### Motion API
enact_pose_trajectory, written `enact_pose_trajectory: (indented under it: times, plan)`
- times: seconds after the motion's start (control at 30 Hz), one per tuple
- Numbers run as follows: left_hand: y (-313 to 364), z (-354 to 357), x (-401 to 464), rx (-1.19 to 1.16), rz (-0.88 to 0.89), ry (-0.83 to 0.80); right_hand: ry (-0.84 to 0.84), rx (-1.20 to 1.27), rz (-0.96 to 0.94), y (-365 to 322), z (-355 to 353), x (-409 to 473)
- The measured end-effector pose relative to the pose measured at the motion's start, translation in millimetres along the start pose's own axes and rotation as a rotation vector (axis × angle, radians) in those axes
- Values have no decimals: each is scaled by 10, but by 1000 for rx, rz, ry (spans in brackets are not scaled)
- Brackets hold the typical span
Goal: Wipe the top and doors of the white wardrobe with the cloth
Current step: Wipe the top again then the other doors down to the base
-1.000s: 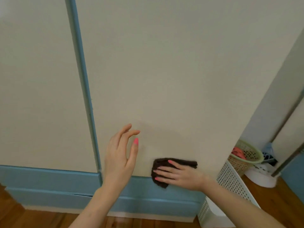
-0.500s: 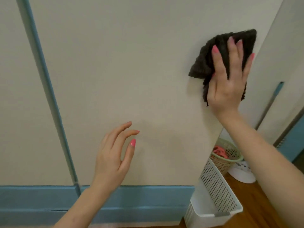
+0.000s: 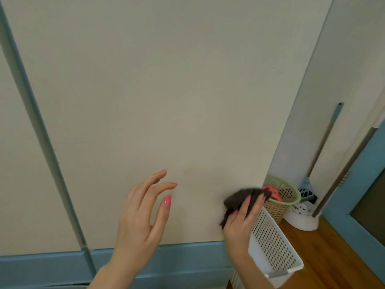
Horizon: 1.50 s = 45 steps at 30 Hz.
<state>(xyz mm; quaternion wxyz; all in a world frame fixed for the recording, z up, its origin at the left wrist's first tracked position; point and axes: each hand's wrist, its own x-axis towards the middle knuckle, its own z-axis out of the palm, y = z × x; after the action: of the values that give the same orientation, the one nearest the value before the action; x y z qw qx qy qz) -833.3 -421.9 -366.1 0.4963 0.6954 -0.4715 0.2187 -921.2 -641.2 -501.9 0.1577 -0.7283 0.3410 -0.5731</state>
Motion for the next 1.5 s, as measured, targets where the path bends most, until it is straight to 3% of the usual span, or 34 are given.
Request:
enact_pose_trajectory:
  times: [0.07,0.13,0.2,0.27,0.37,0.4,0.47,0.53,0.63,0.83,0.97,1.1,1.2,1.33,1.5]
  plan:
    - [-35,-35,-79,13,2,-14,-196,-30,190,-36,22,-291]
    - [-72,-75,-138,29,-11,-23,-267,-71,220,-39,62,-449]
    - [-117,-114,-187,41,-36,-20,-305,-25,287,-40,89,-471]
    - [-165,-139,-237,46,-60,-17,-187,104,564,-43,57,-402]
    - [-238,-172,-344,45,-92,-19,-180,-115,201,-109,128,-442]
    - [-259,-177,-380,47,-103,-20,-126,-156,176,-191,155,-483]
    - [-293,-209,-456,56,-129,-22,-92,-52,300,-519,219,-523]
    - [-330,-263,-502,68,-149,-31,-203,-6,348,-848,355,-657]
    - [-435,-373,-518,45,-192,-28,-325,-26,210,-1112,564,-876]
    - [-650,-511,-408,42,-290,-4,-316,-230,-414,-1220,659,-796]
    - [-629,-467,-272,68,-294,-47,-289,-129,-745,-1450,591,-403]
    - [-513,-544,153,-51,-304,29,-198,30,-818,-1894,505,73]
    - [-227,-669,499,-132,-275,49,-167,81,-771,-2248,301,285]
    - [276,-948,1072,-266,-320,41,-167,43,-659,-2802,6,635]
    - [1009,-1559,1886,-374,-329,79,-132,56,-676,-3657,-447,1394]
